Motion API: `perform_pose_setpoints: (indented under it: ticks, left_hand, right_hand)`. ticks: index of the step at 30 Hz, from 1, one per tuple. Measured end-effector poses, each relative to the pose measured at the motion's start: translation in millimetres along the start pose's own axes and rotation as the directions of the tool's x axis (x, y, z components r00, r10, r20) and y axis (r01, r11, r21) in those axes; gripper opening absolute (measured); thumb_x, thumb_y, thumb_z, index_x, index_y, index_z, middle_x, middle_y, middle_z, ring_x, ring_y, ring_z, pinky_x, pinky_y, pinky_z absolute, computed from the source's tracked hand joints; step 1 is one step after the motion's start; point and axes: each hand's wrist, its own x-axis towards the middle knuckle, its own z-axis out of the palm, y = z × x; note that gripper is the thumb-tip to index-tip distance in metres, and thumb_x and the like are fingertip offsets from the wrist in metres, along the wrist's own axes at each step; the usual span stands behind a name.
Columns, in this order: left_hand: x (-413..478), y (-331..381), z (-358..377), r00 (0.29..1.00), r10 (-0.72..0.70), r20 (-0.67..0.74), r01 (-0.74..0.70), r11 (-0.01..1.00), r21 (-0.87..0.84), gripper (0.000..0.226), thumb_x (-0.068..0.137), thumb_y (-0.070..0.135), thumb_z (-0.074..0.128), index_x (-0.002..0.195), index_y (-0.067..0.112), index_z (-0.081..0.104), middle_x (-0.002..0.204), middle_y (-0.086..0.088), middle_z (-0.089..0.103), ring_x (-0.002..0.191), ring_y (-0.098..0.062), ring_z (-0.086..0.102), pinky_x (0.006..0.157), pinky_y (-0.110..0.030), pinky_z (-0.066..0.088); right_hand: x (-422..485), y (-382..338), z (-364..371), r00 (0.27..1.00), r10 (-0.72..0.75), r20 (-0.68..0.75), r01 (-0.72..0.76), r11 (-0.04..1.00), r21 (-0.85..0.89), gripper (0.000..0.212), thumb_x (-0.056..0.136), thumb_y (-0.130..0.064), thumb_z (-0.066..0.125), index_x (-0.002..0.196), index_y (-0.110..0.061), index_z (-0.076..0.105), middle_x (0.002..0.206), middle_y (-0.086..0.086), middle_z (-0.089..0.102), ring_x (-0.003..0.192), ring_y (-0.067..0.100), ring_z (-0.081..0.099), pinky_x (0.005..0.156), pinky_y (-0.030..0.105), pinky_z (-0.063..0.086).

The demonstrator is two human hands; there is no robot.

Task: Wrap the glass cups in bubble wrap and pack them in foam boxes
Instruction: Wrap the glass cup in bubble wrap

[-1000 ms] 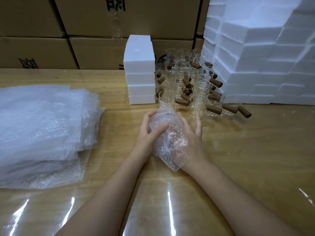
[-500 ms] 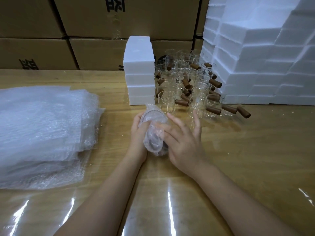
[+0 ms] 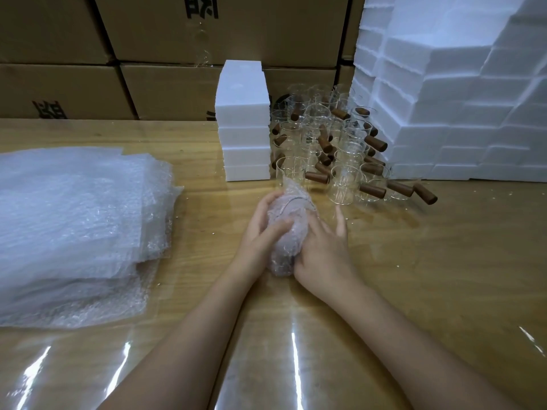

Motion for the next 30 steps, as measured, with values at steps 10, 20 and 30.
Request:
perform_pose_setpoints:
  ticks: [10, 20, 30]
  left_hand:
    - [6, 0, -4, 0.963, -0.103, -0.248, 0.063, 0.984, -0.165, 0.023, 0.085, 0.015, 0.053, 0.108, 0.016, 0.054, 0.088, 0.003, 0.069, 0.074, -0.006, 0.065, 0.062, -0.019, 0.052]
    - [9, 2, -5, 0.915, -0.237, -0.325, 0.159, 0.955, -0.25, 0.039, 0.09, 0.041, 0.05, 0.114, 0.011, 0.055, 0.095, -0.008, 0.07, 0.089, -0.02, 0.068, 0.079, -0.033, 0.054]
    - [4, -3, -2, 0.979, -0.085, -0.186, 0.073, 0.995, -0.074, 0.034, 0.068, 0.048, 0.062, 0.1, 0.037, 0.061, 0.101, -0.002, 0.067, 0.096, -0.018, 0.064, 0.084, -0.029, 0.049]
  right_hand:
    - [-6, 7, -10, 0.748, -0.199, -0.633, 0.323, 0.942, 0.086, 0.028, 0.082, -0.003, 0.044, 0.092, -0.012, 0.068, 0.103, 0.002, 0.069, 0.108, 0.021, 0.061, 0.107, 0.059, 0.023]
    - [-3, -6, 0, 0.816, -0.411, -0.406, 0.381, 0.911, -0.156, 0.046, 0.085, -0.025, 0.055, 0.128, -0.009, 0.059, 0.137, 0.002, 0.054, 0.125, 0.014, 0.052, 0.111, 0.055, 0.026]
    - [-1, -12, 4, 0.916, -0.215, -0.338, 0.168, 0.972, -0.163, 0.047, 0.076, -0.035, 0.064, 0.111, -0.003, 0.067, 0.115, 0.009, 0.066, 0.103, 0.02, 0.064, 0.11, 0.055, 0.029]
